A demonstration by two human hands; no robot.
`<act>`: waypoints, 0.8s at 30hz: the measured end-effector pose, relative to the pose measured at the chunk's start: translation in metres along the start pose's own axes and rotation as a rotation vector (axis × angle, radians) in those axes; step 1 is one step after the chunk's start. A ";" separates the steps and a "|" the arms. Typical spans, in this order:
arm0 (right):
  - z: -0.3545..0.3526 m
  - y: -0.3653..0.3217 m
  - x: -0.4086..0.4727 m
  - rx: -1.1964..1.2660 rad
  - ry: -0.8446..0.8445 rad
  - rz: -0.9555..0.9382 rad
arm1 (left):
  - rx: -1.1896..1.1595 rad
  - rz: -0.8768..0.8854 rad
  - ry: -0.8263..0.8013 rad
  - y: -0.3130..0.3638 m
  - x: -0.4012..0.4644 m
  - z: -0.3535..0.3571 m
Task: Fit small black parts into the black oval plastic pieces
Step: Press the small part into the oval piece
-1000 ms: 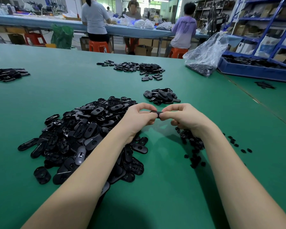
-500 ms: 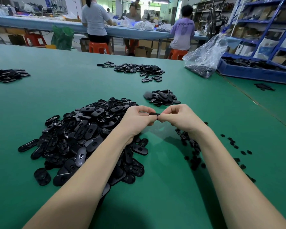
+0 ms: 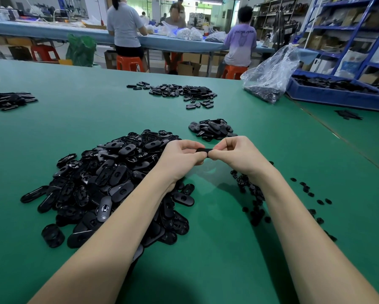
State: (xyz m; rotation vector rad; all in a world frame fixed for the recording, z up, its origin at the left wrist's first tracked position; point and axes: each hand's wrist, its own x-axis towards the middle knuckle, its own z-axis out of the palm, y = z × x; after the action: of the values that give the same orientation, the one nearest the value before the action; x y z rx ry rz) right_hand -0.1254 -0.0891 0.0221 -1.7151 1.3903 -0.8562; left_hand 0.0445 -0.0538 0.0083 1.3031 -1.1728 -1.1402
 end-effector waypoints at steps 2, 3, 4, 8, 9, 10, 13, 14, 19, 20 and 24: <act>0.002 0.001 0.001 -0.018 0.005 -0.006 | 0.014 -0.003 0.015 -0.002 0.000 0.000; 0.003 0.001 0.002 -0.033 0.006 -0.008 | 0.019 -0.007 0.019 -0.002 0.000 0.000; 0.004 0.001 0.002 -0.049 0.006 -0.008 | 0.028 -0.011 0.022 -0.003 0.000 0.000; 0.006 0.002 0.001 -0.082 0.020 -0.018 | 0.072 -0.024 0.034 -0.004 0.001 -0.001; 0.007 0.002 0.001 -0.088 0.025 -0.022 | 0.085 -0.023 0.039 -0.004 0.002 0.000; 0.009 0.002 0.001 -0.096 0.032 -0.025 | 0.097 -0.021 0.046 -0.004 0.002 0.000; 0.010 0.001 0.002 -0.108 0.055 -0.030 | 0.072 -0.012 0.058 -0.005 0.001 -0.002; 0.009 0.001 0.002 -0.099 0.045 -0.041 | 0.045 -0.012 0.060 -0.006 0.001 -0.002; 0.003 0.003 -0.001 -0.136 -0.026 -0.210 | -0.044 -0.038 0.074 -0.006 0.002 -0.004; 0.004 0.004 -0.001 -0.149 -0.013 -0.232 | -0.054 -0.041 0.074 -0.006 0.002 -0.004; 0.004 0.011 0.001 -0.181 0.046 -0.229 | -0.104 -0.050 0.065 -0.005 0.004 -0.004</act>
State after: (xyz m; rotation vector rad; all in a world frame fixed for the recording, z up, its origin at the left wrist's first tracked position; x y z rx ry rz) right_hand -0.1267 -0.0907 0.0108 -2.0347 1.3535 -0.9217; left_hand 0.0493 -0.0571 0.0034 1.2860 -1.0256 -1.1708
